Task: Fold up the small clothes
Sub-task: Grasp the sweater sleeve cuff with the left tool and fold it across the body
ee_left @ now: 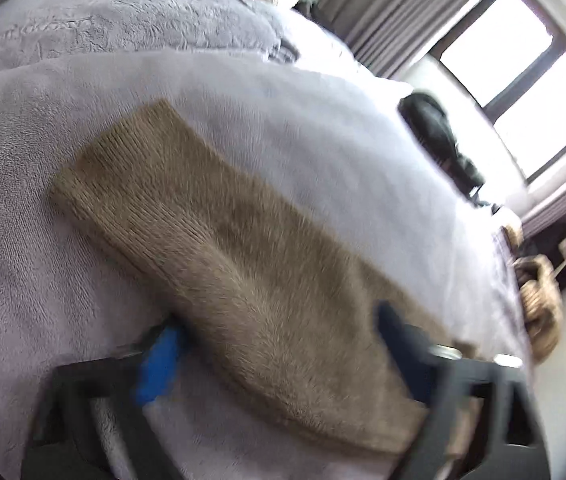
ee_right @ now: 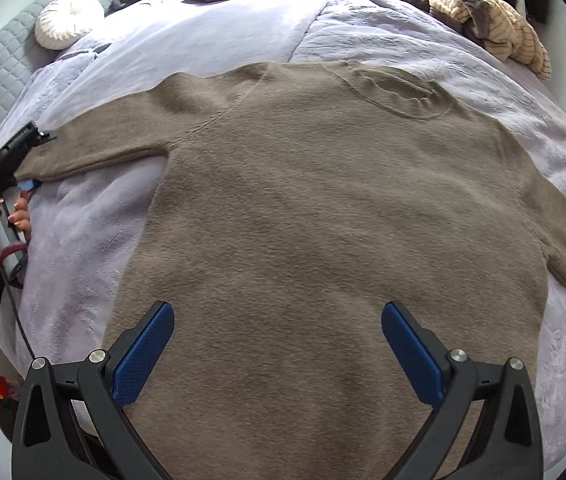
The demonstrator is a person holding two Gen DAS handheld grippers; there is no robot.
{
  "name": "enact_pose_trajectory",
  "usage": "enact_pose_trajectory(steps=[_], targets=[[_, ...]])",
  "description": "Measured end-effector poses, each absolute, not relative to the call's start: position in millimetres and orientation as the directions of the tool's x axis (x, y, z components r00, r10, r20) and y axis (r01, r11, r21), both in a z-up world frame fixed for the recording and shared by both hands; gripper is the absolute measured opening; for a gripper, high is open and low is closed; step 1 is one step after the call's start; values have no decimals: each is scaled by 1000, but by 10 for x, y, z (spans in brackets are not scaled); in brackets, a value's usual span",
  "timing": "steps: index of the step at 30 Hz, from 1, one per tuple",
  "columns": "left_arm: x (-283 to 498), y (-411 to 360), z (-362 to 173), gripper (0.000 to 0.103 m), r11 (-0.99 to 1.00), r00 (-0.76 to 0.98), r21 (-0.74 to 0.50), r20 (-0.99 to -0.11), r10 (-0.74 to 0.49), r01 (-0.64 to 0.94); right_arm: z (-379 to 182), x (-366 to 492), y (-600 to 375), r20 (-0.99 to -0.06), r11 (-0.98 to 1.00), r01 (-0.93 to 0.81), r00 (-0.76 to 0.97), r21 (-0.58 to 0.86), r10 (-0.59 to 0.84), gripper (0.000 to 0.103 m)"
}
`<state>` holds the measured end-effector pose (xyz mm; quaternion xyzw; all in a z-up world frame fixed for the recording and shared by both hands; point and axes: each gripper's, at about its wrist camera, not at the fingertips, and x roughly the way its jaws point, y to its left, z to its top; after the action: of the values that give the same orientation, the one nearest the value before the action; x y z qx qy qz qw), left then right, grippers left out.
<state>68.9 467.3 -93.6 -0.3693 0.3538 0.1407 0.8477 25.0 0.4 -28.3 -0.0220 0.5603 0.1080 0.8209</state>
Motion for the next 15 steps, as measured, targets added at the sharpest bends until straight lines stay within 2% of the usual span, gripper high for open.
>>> enact_pose_trajectory(steps=[1,2,4,7,15], targets=[[704,4724,-971,27,680,718,-552,-694,-52,-483,-279,245,16,-925,975,-206,347,87,156,103],[708,4766,-1013,10,670,727,-583,-681,-93,-460,-278,243,27,-925,974,-210,346,89,159,103],[686,4777,-1034,10,653,754,-628,-644,-132,-422,-268,233,42,-922,971,-219,348,94,168,103],[634,4657,-850,10,703,791,-614,-600,-122,-358,-256,230,16,-914,967,-221,352,126,200,103],[807,3803,20,10,830,851,-550,-478,-217,-97,-198,226,-260,-883,960,-182,385,214,270,103]])
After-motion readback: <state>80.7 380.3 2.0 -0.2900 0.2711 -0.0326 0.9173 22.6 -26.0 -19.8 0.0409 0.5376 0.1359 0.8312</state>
